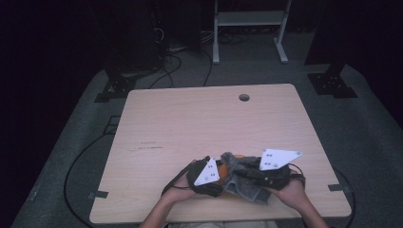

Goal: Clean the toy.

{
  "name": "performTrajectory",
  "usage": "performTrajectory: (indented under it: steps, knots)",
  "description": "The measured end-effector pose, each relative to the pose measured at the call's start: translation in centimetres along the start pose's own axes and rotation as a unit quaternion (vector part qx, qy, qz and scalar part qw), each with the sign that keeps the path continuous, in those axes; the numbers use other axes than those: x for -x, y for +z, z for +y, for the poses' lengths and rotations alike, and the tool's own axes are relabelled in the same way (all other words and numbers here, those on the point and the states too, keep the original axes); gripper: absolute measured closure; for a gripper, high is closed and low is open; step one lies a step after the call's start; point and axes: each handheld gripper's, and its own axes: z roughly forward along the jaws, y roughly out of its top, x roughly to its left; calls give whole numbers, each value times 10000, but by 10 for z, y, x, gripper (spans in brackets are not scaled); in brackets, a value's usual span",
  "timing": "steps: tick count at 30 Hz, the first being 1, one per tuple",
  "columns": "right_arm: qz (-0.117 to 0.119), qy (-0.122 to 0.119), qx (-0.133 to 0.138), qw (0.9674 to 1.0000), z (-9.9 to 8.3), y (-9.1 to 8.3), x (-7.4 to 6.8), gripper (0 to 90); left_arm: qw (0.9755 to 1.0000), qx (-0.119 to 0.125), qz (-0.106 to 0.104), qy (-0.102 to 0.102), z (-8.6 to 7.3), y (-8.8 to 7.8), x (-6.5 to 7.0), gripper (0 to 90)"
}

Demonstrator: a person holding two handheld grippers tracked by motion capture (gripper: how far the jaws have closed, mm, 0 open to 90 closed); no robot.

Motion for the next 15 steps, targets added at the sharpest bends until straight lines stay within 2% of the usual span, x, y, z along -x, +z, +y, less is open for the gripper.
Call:
performTrajectory:
  steps: [1,2,3,5,7,11,12,14,15]
  knots:
    - [46,-79,-71,9999,4,6,-3,777,10000,-37,5,49,0,0,1,324]
    - [-9,-208,-199,9996,6,12,-4,778,10000,-56,11,46,-1,-1,1,325]
    - [-23,-195,-235,9995,4,15,-2,778,10000,-44,-7,12,-2,-1,0,325]
    - [-3,56,-134,9999,-4,13,6,779,10000,-11,-38,-22,-4,-2,-2,329]
    - [-157,257,-105,9995,-14,4,15,779,9997,10,-100,-212,-11,-5,-8,330]
    - [-380,627,-210,9971,-37,-6,32,779,9982,-167,-109,-571,-22,-11,-19,330]
    - [-380,627,-210,9971,-37,-6,32,779,9982,-167,-109,-571,-22,-11,-19,329]
    - [-389,861,-242,9952,-47,-7,38,779,9970,-171,-161,-732,-24,-14,-22,313]
    - [-399,833,-237,9954,-47,-7,37,778,9962,-140,-188,-833,-23,-14,-22,280]
